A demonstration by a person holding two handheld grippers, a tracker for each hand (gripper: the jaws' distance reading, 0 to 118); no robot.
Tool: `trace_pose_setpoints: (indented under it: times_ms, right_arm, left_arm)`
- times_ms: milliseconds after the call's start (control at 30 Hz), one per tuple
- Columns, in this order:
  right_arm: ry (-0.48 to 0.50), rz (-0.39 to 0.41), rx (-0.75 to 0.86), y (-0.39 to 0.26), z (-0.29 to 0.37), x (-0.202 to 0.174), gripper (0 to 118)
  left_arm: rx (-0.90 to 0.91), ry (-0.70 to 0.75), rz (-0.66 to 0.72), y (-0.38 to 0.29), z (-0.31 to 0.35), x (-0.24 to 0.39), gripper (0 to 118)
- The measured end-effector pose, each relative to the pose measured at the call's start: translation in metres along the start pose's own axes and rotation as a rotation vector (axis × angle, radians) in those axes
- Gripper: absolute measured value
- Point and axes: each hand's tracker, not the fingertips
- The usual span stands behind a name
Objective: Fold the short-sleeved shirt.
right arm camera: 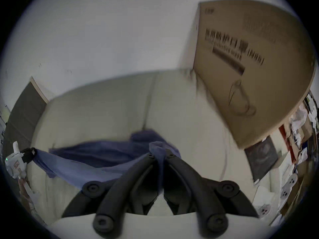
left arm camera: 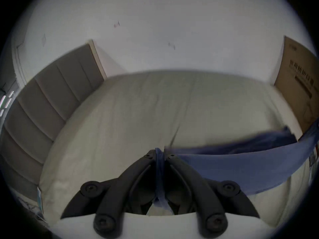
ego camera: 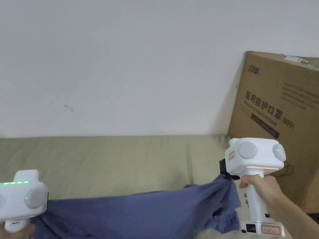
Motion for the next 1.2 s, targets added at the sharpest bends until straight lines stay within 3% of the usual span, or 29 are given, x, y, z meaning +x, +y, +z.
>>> trace_pose_setpoints:
  times_ms: [167, 333, 633, 767, 867, 1000, 1100, 1200]
  right_arm:
    - [-0.002, -0.001, -0.067, -0.047, -0.023, 0.009, 3]
    - [0.008, -0.012, -0.095, -0.092, 0.0, 0.023, 3]
    - [0.051, -0.039, -0.133, -0.231, 0.095, 0.057, 3]
    - [0.039, -0.02, -0.157, -0.301, 0.15, 0.069, 3]
    - [0.045, -0.055, -0.148, -0.359, 0.19, 0.083, 3]
    - [0.066, -0.083, -0.198, -0.431, 0.221, 0.097, 3]
    - [0.057, -0.053, -0.231, -0.466, 0.235, 0.101, 3]
    - [0.064, -0.077, -0.233, -0.482, 0.242, 0.107, 3]
  left_arm:
    - [-0.054, -0.004, 0.005, -0.043, -0.003, -0.005, 6]
    - [-0.059, -0.039, -0.022, -0.075, 0.032, -0.021, 6]
    - [-0.055, -0.092, -0.038, -0.158, 0.143, -0.064, 6]
    - [-0.037, -0.084, -0.11, -0.216, 0.199, -0.077, 6]
    - [-0.045, -0.092, -0.163, -0.262, 0.234, -0.089, 6]
    - [-0.073, -0.076, -0.231, -0.321, 0.265, -0.103, 6]
    - [-0.107, -0.091, -0.203, -0.352, 0.282, -0.113, 6]
    - [-0.112, -0.102, -0.187, -0.371, 0.296, -0.118, 6]
